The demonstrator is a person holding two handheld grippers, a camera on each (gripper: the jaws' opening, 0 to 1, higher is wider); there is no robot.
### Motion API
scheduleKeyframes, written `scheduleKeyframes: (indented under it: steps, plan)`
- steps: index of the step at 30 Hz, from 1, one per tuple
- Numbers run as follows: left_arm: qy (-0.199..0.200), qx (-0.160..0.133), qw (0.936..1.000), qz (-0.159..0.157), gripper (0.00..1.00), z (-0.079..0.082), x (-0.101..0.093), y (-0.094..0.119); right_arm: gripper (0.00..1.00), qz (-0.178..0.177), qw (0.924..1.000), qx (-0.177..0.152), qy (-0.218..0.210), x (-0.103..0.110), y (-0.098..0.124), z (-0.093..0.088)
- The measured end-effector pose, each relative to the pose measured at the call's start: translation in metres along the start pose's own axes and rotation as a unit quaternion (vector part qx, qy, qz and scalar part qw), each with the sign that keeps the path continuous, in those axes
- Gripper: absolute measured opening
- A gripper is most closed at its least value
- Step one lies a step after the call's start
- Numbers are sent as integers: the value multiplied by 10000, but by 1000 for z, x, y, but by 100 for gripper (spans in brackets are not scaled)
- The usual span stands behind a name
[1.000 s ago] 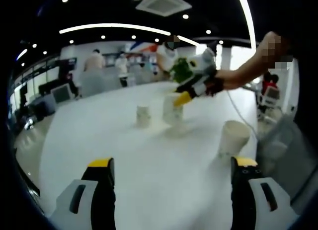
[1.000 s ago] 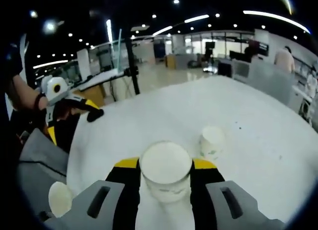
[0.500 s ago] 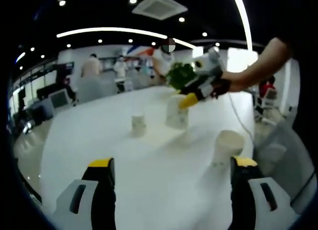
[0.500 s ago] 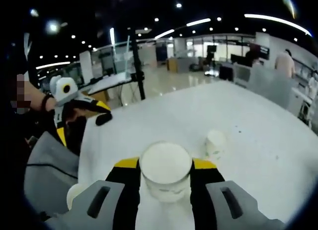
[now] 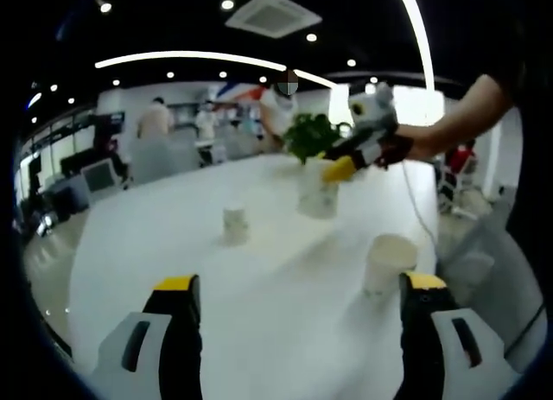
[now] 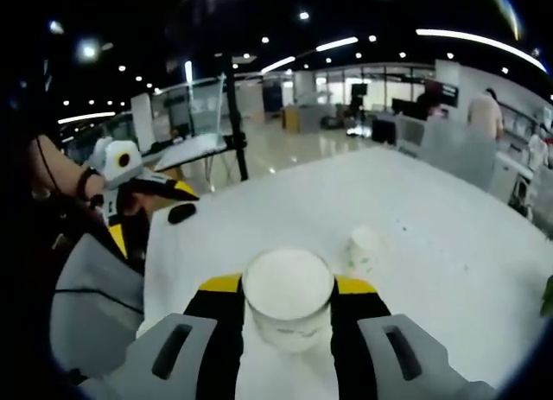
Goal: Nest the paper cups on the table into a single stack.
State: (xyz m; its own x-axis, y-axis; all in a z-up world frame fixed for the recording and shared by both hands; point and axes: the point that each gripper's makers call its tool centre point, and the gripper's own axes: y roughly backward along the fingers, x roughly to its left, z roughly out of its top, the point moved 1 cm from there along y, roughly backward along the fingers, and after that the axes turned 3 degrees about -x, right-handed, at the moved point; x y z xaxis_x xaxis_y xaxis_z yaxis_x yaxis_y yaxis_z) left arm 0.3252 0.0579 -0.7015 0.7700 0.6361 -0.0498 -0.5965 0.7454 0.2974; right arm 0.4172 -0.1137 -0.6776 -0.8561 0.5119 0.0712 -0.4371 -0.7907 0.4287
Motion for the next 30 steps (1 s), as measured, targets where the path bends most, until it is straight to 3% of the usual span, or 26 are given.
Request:
scheduleKeyframes:
  steps: [14, 24, 30]
  plan:
    - [-24, 16, 10000, -19, 94, 2, -6, 2, 35, -250, 9995, -172, -113, -1, 29, 5]
    - [-15, 22, 10000, 9, 94, 1, -5, 4, 35, -245, 9991, -285, -175, 5, 35, 12]
    - [-38, 31, 10000, -22, 93, 2, -5, 4, 35, -254, 9974, -566, -358, 11, 42, 29]
